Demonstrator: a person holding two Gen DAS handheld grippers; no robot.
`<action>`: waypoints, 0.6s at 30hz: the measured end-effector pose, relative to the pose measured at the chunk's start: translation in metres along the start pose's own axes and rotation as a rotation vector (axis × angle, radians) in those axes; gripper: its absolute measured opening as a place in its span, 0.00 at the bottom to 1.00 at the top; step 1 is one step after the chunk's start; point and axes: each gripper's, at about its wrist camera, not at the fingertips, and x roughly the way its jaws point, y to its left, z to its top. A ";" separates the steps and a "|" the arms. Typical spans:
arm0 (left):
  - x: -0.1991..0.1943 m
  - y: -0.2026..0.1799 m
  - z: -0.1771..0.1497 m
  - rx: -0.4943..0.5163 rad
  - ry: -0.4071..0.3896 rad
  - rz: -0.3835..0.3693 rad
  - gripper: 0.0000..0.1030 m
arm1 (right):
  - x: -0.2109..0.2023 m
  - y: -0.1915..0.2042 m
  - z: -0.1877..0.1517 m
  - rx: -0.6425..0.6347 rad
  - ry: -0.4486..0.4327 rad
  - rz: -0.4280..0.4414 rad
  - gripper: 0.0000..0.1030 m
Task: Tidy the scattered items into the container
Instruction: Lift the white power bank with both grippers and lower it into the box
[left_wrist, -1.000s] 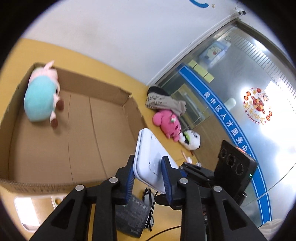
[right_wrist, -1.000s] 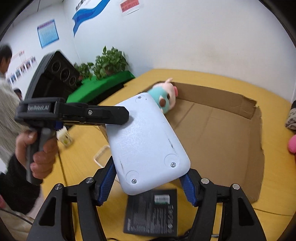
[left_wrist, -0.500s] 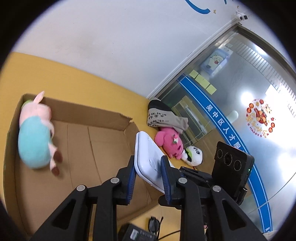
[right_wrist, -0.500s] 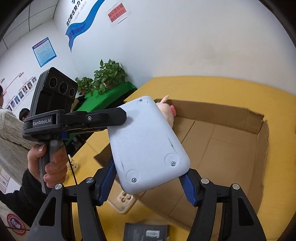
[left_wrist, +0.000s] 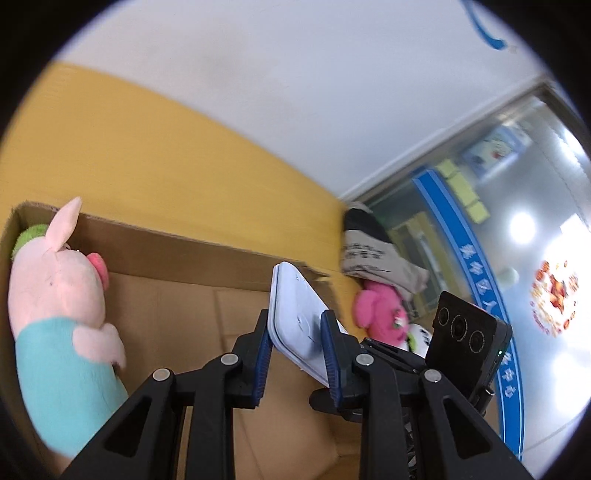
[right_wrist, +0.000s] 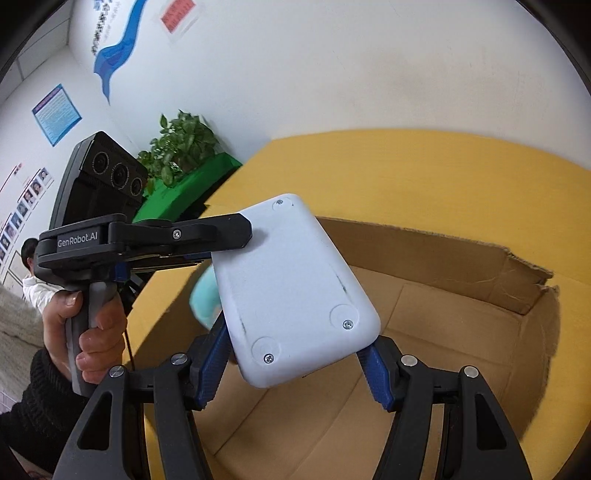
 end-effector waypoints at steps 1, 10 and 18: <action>0.008 0.007 0.004 -0.008 0.015 0.018 0.24 | 0.010 -0.009 0.001 0.019 0.008 0.008 0.67; 0.075 0.043 0.010 -0.085 0.147 0.178 0.24 | 0.088 -0.084 -0.009 0.204 0.088 0.058 0.67; 0.087 0.050 0.008 -0.113 0.178 0.232 0.27 | 0.103 -0.092 -0.011 0.215 0.118 -0.011 0.68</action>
